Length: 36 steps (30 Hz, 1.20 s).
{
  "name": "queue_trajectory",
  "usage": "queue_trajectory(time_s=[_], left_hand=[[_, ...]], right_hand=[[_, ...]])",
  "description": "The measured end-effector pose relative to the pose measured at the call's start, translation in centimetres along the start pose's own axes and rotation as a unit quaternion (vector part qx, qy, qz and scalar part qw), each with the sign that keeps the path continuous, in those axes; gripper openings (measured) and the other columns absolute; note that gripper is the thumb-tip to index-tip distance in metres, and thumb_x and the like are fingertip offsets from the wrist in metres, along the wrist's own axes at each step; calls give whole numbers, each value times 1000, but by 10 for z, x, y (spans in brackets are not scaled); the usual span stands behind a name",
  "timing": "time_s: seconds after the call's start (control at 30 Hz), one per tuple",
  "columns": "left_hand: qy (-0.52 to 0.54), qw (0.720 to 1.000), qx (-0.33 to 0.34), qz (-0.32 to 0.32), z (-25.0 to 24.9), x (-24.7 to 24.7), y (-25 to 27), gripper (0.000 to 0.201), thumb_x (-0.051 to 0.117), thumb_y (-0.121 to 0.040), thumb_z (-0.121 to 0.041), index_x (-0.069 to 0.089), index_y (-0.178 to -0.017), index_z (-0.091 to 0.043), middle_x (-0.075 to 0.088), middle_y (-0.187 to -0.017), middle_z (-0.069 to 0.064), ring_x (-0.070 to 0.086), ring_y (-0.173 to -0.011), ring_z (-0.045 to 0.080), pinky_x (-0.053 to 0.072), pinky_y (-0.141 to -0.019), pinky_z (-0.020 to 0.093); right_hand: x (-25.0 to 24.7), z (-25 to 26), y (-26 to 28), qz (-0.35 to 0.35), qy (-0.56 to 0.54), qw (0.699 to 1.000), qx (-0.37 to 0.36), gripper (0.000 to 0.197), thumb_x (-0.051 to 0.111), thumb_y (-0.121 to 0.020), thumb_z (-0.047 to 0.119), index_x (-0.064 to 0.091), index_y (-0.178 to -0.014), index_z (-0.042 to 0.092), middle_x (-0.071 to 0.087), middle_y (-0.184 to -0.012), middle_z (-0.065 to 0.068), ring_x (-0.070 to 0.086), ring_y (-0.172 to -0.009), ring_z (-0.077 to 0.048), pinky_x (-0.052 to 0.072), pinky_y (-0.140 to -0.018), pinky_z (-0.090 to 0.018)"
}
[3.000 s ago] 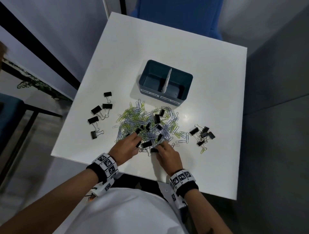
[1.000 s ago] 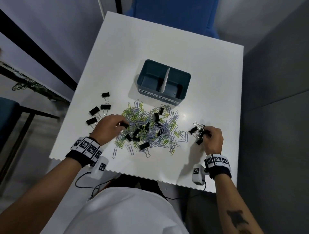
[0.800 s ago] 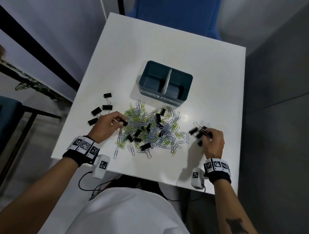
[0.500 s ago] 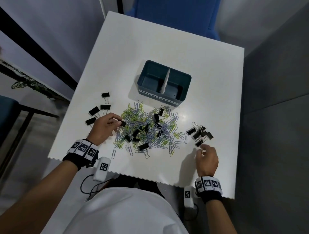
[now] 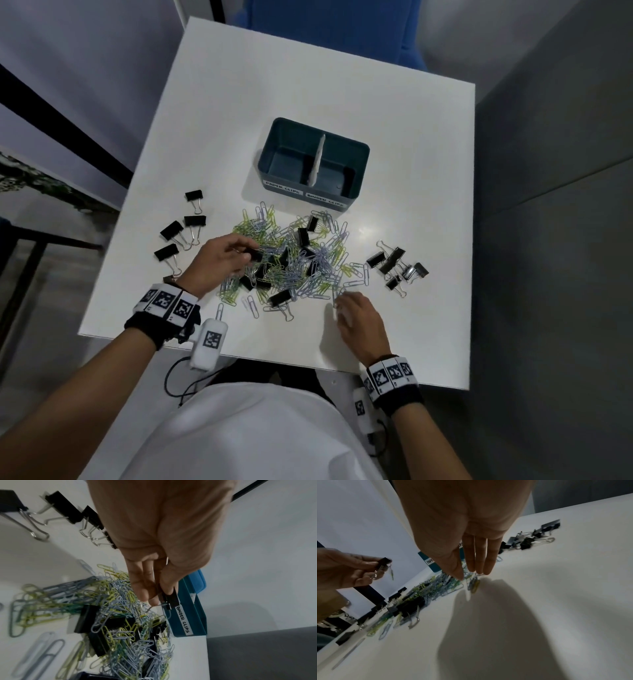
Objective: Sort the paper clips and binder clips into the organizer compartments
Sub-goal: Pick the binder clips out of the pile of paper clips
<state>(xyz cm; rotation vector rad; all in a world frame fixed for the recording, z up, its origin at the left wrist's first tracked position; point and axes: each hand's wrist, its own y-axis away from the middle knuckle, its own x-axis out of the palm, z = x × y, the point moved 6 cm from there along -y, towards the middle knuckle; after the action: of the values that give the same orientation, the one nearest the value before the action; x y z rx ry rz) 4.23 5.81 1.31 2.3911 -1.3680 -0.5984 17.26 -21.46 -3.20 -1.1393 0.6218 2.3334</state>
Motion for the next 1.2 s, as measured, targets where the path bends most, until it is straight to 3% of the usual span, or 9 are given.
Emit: queue_trajectory(time_s=[0.07,0.13,0.3,0.4,0.53,0.63,0.9,1.07,1.2], left_hand=[[19,1000,-1,9,-9,7,0,30,56,-89,8,67,-104,-16,67,-108,12,69,-85,18,59,-73,38],[32,999,10,25,-20,14,0,30,53,-90,9,65,-110,-11,65,-109,16,69,-85,23,60,-69,33],[50,996,33,70,-46,30,1,29,51,-93,6,62,-117,-6,64,-111,14,69,-89,29,59,-69,33],[53,994,49,76,-56,36,1,26,53,-93,4,64,-114,-5,65,-113,11,69,-92,28,60,-69,38],[21,996,71,53,-63,37,4,22,61,-89,-2,67,-108,-10,67,-104,4,66,-86,13,56,-58,28],[-21,994,97,35,-66,33,5,17,67,-87,-10,70,-103,-15,68,-94,-5,60,-81,3,49,-59,17],[39,998,10,43,-62,35,2,14,62,-89,-4,70,-97,-11,63,-80,8,61,-71,15,50,-52,26],[119,986,-53,107,-61,44,3,15,59,-89,-3,67,-102,-1,65,-75,8,61,-68,19,45,-50,28],[118,976,-63,172,-70,44,4,22,53,-93,-3,65,-111,-6,60,-74,9,55,-64,19,47,-52,24]], right_hand=[[-8,18,-15,-22,-22,999,-20,22,63,-85,6,67,-105,13,63,-110,-1,59,-93,-16,55,-75,-34],[-17,39,-32,-44,-51,997,-36,12,63,-89,12,67,-101,13,63,-105,0,57,-87,-12,54,-74,-31],[-37,96,-67,-28,-212,976,-32,39,65,-91,27,59,-127,14,63,-120,-4,61,-90,-10,54,-80,-25],[-44,113,-79,-29,-282,959,-11,43,71,-86,22,60,-128,17,68,-111,2,64,-89,-9,54,-76,-19],[-42,107,-81,-50,-354,932,52,28,74,-83,14,71,-111,17,68,-89,13,67,-83,-8,57,-77,-28],[-43,104,-79,-55,-378,923,42,16,74,-84,12,74,-100,13,73,-91,4,67,-84,-11,57,-79,-33],[-47,104,-73,-52,-422,904,35,9,66,-89,8,74,-93,10,71,-82,0,62,-73,-11,52,-68,-29],[-47,103,-69,-30,-511,856,72,10,61,-91,4,69,-89,-2,64,-75,-15,54,-63,-15,46,-60,-26],[-52,107,-67,-29,-545,833,85,12,57,-92,0,67,-86,-3,62,-73,-16,52,-62,-16,45,-59,-25]])
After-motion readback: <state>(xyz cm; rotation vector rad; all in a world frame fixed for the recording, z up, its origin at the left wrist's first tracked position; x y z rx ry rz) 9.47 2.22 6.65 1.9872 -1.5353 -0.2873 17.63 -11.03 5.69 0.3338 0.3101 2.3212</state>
